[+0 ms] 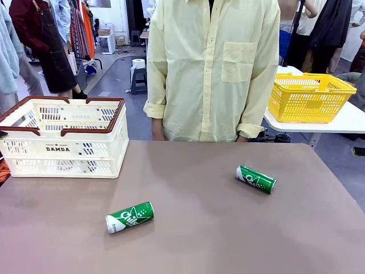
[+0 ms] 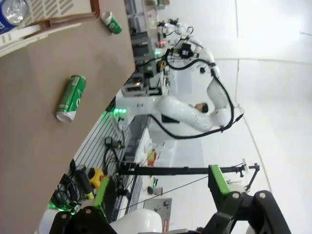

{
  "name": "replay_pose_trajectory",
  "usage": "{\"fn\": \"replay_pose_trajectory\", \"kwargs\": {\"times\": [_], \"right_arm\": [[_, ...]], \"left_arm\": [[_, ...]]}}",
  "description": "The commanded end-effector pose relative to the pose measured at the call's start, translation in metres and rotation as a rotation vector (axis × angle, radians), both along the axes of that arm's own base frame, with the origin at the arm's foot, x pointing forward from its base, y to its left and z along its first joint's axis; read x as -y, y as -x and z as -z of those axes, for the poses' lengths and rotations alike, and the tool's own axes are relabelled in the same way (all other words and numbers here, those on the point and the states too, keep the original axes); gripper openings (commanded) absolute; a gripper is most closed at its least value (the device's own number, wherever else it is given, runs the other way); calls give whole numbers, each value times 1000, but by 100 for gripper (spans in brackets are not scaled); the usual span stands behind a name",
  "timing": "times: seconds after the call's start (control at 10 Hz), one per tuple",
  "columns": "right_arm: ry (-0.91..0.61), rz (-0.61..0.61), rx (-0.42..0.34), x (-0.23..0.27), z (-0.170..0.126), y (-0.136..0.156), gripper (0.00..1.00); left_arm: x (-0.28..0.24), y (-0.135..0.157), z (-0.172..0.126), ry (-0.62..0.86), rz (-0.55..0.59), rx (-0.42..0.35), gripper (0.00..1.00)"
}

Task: Place the drinks into the Shopping basket.
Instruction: Pick up one drink and place it into the Shopping basket.

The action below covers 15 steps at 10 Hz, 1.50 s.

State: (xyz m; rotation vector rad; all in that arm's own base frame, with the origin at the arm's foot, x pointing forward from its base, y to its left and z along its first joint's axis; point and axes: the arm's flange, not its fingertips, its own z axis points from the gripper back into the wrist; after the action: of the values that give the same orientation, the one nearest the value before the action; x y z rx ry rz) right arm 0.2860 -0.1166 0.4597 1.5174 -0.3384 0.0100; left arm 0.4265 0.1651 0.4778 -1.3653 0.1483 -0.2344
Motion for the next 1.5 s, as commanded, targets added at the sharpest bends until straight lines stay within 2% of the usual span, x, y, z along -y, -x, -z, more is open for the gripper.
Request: {"fn": "replay_pose_trajectory", "kwargs": {"times": [0.0, 0.2, 0.3, 0.4, 0.7, 0.8, 0.9, 1.0, 1.4], "right_arm": [[-24, 7, -5, -1, -6, 0, 100], [-24, 7, -5, -1, -6, 0, 100], [-24, 7, -5, -1, -6, 0, 100], [-24, 7, -5, -1, -6, 0, 100], [-24, 7, -5, -1, -6, 0, 100], [-24, 7, -5, -1, -6, 0, 100], [-24, 7, -5, -1, -6, 0, 100], [-24, 7, -5, -1, -6, 0, 100], [-24, 7, -5, -1, -6, 0, 100]], "left_arm": [[87, -1, -10, -207, 121, -19, 100], [192, 28, 13, -509, 100, -150, 100], [231, 42, 22, -609, 149, -113, 100], [265, 54, 31, -731, 150, -59, 100], [366, 71, 67, -1028, -10, 95, 100], [386, 76, 79, -1096, -34, 175, 100], [388, 74, 82, -1156, -53, 179, 100], [382, 81, 64, -996, 36, 154, 100], [382, 81, 64, -996, 36, 154, 100]]}}
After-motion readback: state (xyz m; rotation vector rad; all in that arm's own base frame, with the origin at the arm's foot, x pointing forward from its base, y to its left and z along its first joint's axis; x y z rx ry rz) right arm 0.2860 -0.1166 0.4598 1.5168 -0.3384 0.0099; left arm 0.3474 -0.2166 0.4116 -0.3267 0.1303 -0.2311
